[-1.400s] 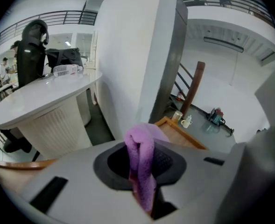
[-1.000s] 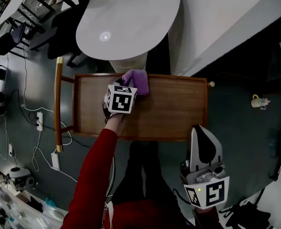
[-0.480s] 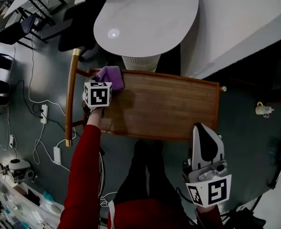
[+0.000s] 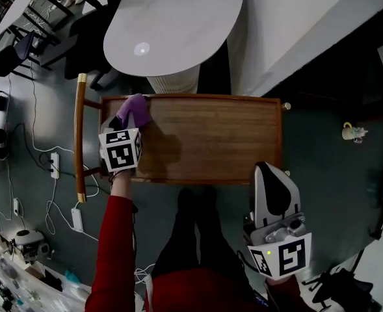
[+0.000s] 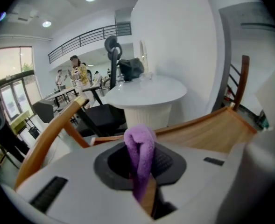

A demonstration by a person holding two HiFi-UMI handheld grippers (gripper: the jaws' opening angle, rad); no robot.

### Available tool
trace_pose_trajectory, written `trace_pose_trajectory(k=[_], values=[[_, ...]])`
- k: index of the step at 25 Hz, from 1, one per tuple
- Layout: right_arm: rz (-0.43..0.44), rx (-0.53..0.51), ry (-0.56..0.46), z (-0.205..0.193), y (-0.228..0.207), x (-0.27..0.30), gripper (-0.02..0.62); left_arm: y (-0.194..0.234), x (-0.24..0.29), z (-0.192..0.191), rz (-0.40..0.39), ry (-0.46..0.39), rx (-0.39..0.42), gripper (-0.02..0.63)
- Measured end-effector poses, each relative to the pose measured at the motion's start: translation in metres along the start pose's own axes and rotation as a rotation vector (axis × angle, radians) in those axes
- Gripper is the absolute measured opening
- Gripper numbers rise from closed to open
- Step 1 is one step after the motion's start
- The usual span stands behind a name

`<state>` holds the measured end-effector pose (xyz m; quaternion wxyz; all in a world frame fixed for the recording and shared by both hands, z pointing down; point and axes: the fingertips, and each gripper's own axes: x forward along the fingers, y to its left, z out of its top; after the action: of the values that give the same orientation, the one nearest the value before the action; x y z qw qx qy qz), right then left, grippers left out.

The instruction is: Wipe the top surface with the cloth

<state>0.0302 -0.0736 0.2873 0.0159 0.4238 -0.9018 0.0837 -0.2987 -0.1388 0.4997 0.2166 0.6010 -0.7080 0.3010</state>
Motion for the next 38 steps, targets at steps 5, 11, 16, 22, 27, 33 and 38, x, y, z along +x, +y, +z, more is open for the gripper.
trace_pose_trajectory(k=[5,11,16,22,27,33,38], values=[[-0.054,-0.007,-0.027,0.004,-0.014,-0.021,0.012,-0.154,-0.019,0.023,-0.301,-0.066,0.046,0.066],[-0.140,-0.003,-0.040,0.001,-0.038,-0.054,0.012,-0.345,-0.042,0.032,-0.647,-0.024,0.073,0.066],[-0.214,-0.007,-0.050,0.003,-0.052,-0.082,0.012,-0.413,-0.032,0.011,-0.689,0.074,0.127,0.066],[-0.260,0.010,-0.063,-0.003,-0.058,-0.101,0.012,-0.374,-0.003,0.004,-0.581,0.116,0.155,0.066],[-0.285,0.025,-0.064,-0.010,-0.057,-0.107,0.012,-0.293,0.013,-0.002,-0.471,0.118,0.111,0.066],[-0.234,0.005,0.009,-0.030,-0.041,-0.092,0.012,-0.168,0.021,-0.020,-0.325,0.107,0.049,0.066],[-0.160,-0.003,0.046,-0.043,-0.022,-0.063,0.012,-0.072,0.018,-0.045,-0.195,0.128,-0.013,0.066]])
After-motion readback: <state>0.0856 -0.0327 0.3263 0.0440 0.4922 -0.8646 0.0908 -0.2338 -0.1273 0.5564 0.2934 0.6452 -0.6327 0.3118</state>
